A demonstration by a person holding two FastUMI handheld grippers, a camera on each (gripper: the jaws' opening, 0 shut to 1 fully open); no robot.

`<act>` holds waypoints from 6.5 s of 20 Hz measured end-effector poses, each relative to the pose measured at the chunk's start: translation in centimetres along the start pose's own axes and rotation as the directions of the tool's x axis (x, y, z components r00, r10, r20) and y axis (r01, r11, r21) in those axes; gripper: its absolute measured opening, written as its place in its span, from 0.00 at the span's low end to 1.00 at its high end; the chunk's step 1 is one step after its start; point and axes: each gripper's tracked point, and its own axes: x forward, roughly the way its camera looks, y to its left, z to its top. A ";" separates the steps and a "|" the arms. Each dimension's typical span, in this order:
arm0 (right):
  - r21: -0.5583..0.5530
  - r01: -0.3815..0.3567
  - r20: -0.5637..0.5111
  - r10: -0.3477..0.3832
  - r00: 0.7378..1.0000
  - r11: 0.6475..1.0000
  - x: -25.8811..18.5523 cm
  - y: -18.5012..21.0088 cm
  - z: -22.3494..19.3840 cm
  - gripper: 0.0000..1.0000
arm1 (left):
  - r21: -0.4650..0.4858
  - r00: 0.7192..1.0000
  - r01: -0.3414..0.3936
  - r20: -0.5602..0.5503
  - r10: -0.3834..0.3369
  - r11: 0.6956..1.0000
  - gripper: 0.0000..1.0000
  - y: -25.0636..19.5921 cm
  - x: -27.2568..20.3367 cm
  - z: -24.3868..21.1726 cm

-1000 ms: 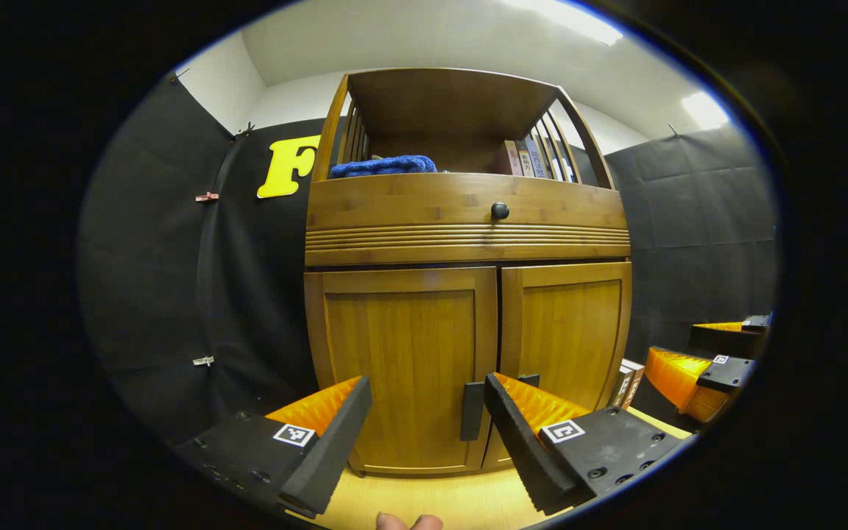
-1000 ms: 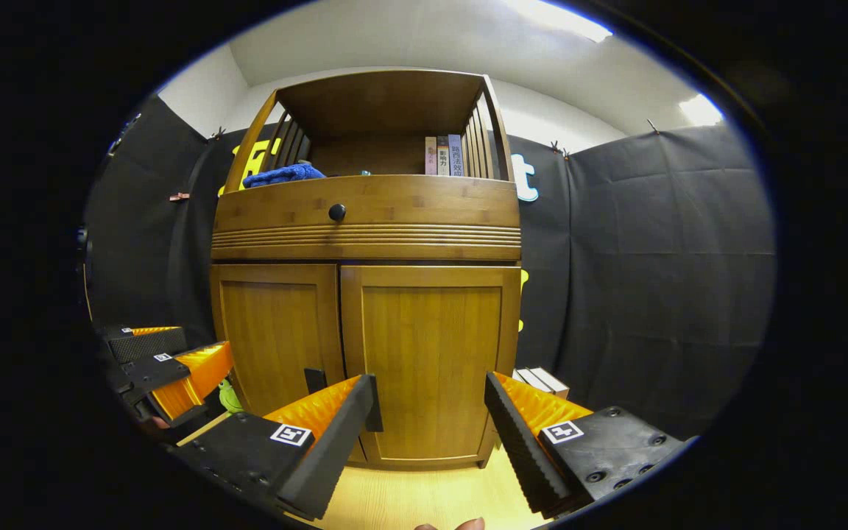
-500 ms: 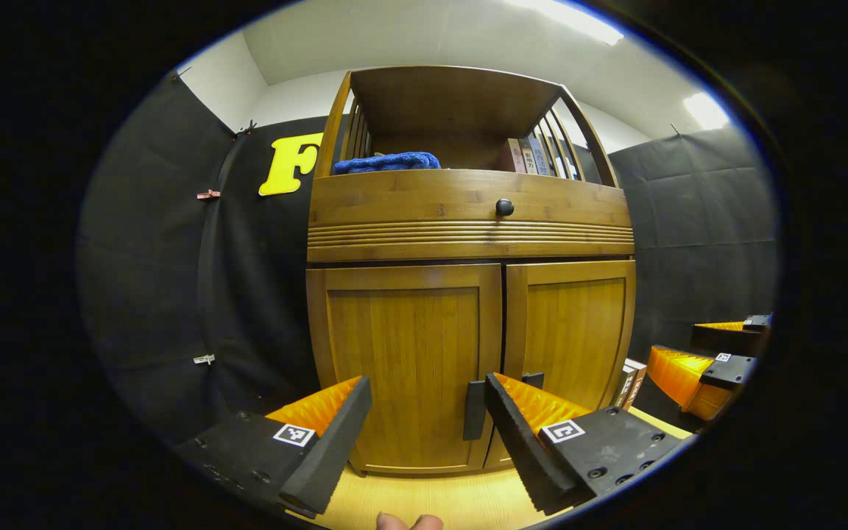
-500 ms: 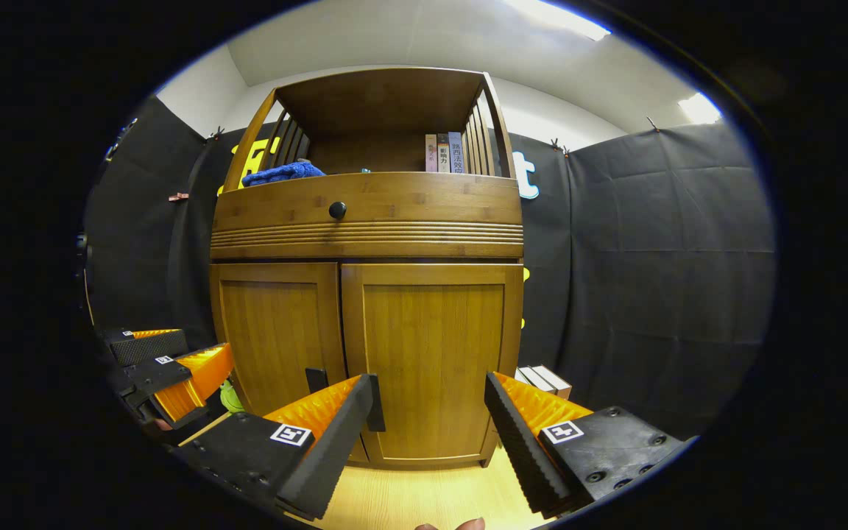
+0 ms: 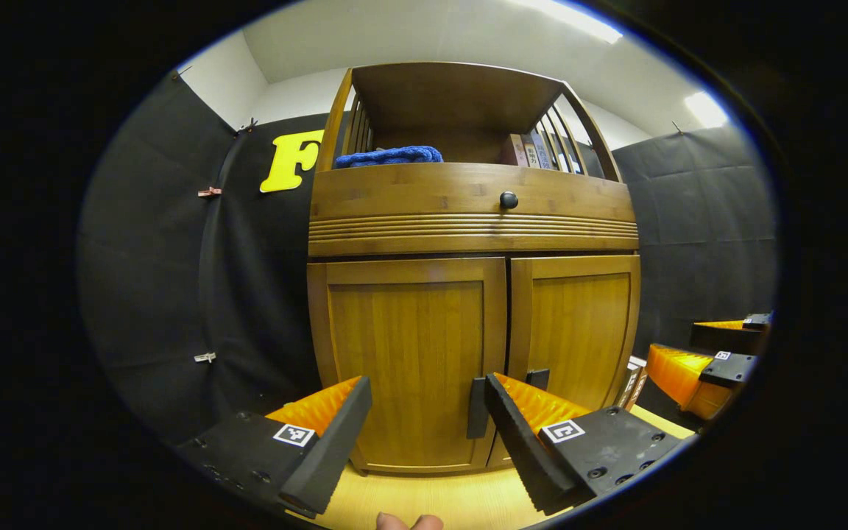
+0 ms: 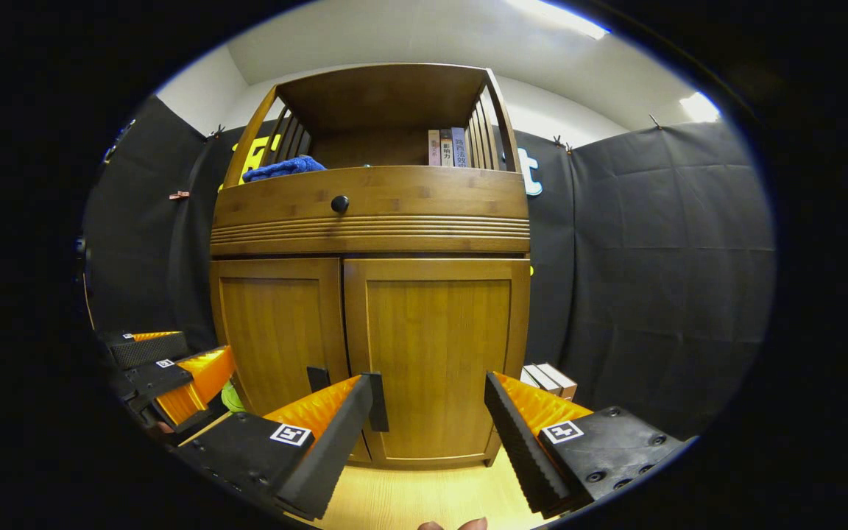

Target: Open the right door of the double-door shoe cabinet with the right hand, and open the left door with the left hand.

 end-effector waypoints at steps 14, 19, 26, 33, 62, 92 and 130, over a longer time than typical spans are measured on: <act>0.062 -0.054 -0.059 0.058 0.997 0.997 11.8 4.4 -8.1 0.98 | -0.020 0.999 -0.021 -0.026 0.021 1.000 0.96 1.8 2.0 -1.8; 0.033 -0.065 -0.096 0.068 0.993 0.997 15.3 5.6 -11.5 0.98 | -0.025 0.999 -0.040 -0.027 0.039 0.999 0.96 3.2 2.8 -2.0; 0.065 -0.080 -0.162 0.089 0.983 0.995 16.5 7.9 -14.5 0.49 | -0.021 0.998 -0.058 -0.031 0.058 0.998 0.96 4.8 3.5 -2.0; 0.049 -0.122 -0.184 0.129 0.974 0.991 16.1 7.6 -14.7 0.21 | -0.020 0.998 -0.048 -0.028 0.048 0.999 0.96 4.9 3.0 -1.9; 0.105 -0.116 -0.183 0.134 0.974 0.988 -3.6 -12.8 -12.0 0.16 | -0.040 0.998 -0.047 0.029 0.048 0.998 1.00 -5.4 -3.6 -0.3; 0.042 0.108 -0.109 -0.103 0.989 0.993 -10.9 -24.3 -7.1 0.97 | -0.009 1.000 0.025 0.012 -0.025 1.000 0.98 -12.5 -1.2 -0.9; 0.070 0.022 -0.032 -0.019 0.999 0.997 -7.6 -12.0 -1.2 0.92 | 0.028 0.996 -0.028 -0.084 0.030 0.999 0.30 -7.8 14.7 -12.7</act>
